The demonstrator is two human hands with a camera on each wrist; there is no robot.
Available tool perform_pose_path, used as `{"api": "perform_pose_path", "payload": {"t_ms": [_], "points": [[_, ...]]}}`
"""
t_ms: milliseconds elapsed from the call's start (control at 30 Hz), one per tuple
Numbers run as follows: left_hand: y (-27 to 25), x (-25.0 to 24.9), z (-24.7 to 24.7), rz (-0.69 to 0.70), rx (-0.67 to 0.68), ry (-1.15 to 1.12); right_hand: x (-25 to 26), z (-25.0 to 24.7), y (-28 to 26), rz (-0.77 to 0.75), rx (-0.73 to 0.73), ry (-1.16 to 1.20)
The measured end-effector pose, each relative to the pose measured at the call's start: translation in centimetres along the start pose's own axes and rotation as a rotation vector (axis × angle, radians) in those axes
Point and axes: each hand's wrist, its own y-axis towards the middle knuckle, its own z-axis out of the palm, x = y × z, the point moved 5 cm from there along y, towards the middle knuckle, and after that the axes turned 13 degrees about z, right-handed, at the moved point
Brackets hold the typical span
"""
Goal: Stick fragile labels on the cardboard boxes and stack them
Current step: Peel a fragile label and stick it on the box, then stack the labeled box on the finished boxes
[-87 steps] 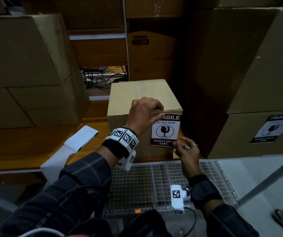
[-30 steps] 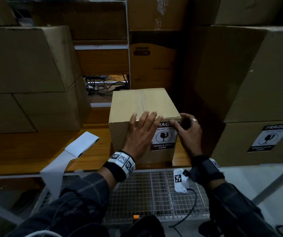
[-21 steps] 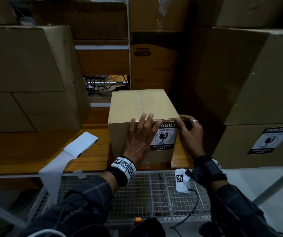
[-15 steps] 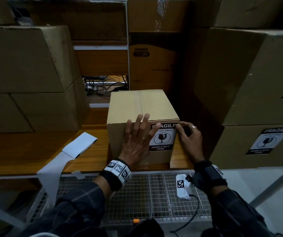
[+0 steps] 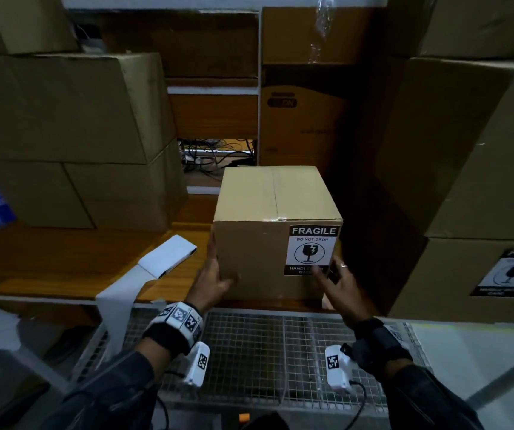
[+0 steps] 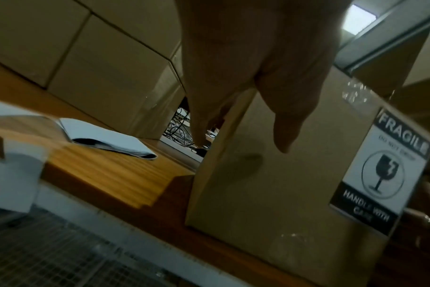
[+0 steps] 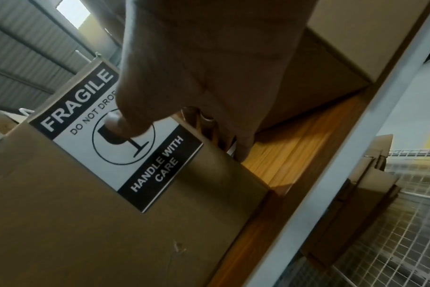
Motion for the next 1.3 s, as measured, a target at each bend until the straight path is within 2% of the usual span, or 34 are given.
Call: {"api": "perform_pose_path", "payload": {"t_ms": [100, 200, 333, 600, 833, 1067, 1167, 1300], "points": [[-0.2, -0.4, -0.6, -0.009, -0.033, 0.020, 0.7, 0.3, -0.8, -0.063, 0.038, 0.034], [-0.2, -2.3, -2.3, 0.089, -0.065, 0.015, 2.2, 0.1, -1.7, -0.133, 0.060, 0.093], [-0.1, -5.4, -5.3, 0.151, -0.100, 0.023, 6.2, 0.1, -3.5, -0.249, 0.014, 0.106], [3.0, -14.5, -11.5, 0.295, -0.215, 0.011, 16.4, -0.6, -8.6, -0.444, -0.128, 0.127], [4.1, -25.6, -14.5, 0.519, -0.251, -0.099, 24.9, -4.4, -13.7, -0.602, -0.284, 0.120], [6.1, -35.7, -14.6, 0.718, -0.327, -0.055, 32.5, -9.5, -18.4, -0.772, -0.356, 0.091], [7.0, -38.8, -13.4, 0.779, -0.318, -0.106, 34.5, -11.8, -20.0, -0.842, -0.393, 0.093], [8.4, -42.3, -10.6, 0.822, -0.332, -0.059, 36.2, -16.2, -21.2, -0.909, -0.415, 0.100]]}}
